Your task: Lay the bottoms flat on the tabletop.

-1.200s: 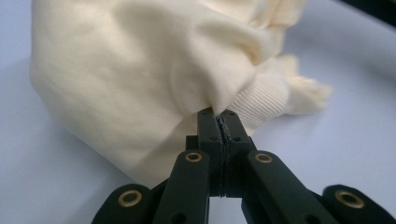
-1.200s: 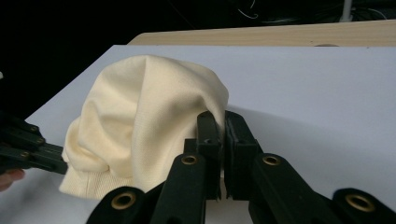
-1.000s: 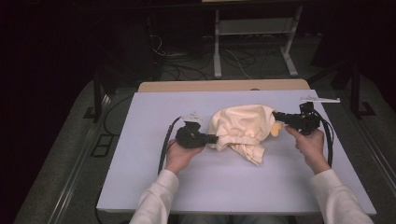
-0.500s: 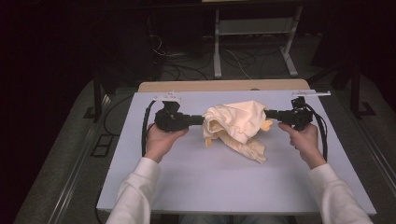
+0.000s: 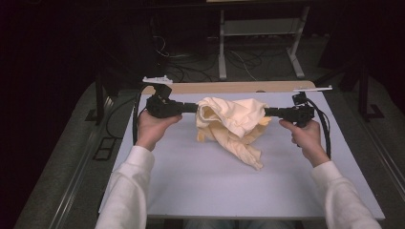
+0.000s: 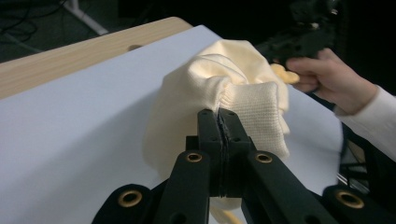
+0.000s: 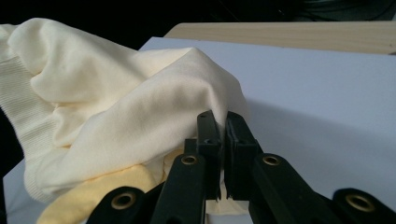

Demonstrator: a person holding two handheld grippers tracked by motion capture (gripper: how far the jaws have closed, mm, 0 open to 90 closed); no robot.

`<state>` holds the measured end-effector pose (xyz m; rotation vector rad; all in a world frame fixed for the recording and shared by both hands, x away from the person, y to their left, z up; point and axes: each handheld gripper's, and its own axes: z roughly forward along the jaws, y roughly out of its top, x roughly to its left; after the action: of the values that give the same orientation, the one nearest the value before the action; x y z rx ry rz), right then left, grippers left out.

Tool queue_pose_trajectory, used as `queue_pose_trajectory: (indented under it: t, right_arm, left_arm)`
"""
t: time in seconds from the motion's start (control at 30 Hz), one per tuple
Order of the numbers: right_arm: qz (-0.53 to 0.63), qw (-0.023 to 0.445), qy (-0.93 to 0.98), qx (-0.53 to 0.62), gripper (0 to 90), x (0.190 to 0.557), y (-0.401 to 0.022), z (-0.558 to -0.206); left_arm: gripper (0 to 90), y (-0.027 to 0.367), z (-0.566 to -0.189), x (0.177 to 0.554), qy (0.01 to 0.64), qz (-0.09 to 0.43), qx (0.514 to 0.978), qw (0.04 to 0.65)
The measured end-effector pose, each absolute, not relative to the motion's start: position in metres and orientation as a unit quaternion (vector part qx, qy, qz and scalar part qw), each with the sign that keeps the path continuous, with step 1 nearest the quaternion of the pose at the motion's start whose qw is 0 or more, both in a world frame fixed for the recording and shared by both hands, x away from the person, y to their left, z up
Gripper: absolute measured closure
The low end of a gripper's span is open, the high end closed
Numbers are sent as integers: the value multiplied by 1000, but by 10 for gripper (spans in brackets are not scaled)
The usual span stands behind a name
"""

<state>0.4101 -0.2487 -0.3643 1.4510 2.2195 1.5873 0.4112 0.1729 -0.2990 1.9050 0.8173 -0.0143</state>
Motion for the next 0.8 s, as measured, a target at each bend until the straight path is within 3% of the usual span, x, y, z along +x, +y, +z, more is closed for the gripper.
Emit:
queue_pose_trajectory:
  t: [0.43,0.8]
  right_arm:
    - [479,32,694,536,851,444,-258,-400]
    - [438,48,692,572,851,457,-265,-422]
  left_arm:
    - [880,174,-356,484,459,-22,734,501]
    - [878,152,-386,505,479,-6,733,482]
